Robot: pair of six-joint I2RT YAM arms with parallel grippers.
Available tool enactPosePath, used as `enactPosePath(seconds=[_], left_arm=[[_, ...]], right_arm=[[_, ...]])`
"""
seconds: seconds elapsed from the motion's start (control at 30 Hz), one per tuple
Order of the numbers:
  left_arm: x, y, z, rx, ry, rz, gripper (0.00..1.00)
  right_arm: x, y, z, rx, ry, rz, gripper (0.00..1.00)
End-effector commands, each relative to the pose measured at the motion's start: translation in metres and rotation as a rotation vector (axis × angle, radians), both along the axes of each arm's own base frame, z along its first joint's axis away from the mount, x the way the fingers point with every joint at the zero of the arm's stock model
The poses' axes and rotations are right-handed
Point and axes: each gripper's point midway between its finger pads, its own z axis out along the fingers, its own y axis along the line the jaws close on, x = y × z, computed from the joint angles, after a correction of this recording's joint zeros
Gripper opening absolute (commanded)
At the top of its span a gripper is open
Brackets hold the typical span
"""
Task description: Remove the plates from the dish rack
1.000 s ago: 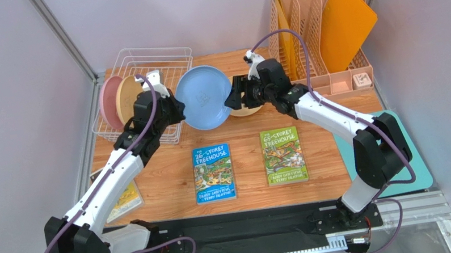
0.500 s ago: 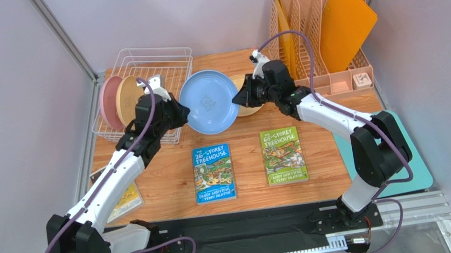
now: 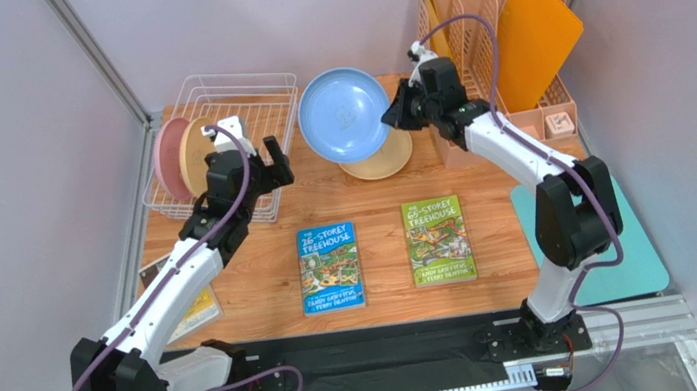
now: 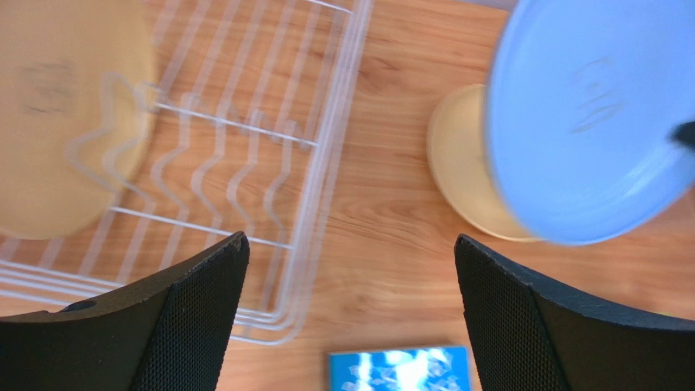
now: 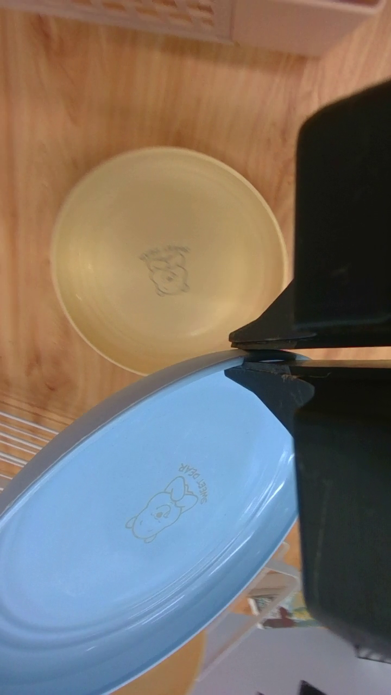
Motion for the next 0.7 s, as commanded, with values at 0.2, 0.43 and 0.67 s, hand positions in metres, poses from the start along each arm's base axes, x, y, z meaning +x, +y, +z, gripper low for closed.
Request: enactPosePath(seconds=[0.2, 0.43, 0.67], left_arm=[[0.0, 0.093, 0.019, 0.408, -0.178, 0.347, 0.99], [-0.005, 0.097, 0.017, 0.366, -0.186, 0.342, 0.99], [-0.006, 0.101, 0.017, 0.338, -0.18, 0.345, 0.99]], right_arm=[[0.069, -0.042, -0.027, -0.125, 0.169, -0.16, 0.0], [0.062, -0.048, -0.062, -0.104, 0.307, -0.147, 0.0], [0.056, -0.048, -0.077, -0.093, 0.359, -0.132, 0.01]])
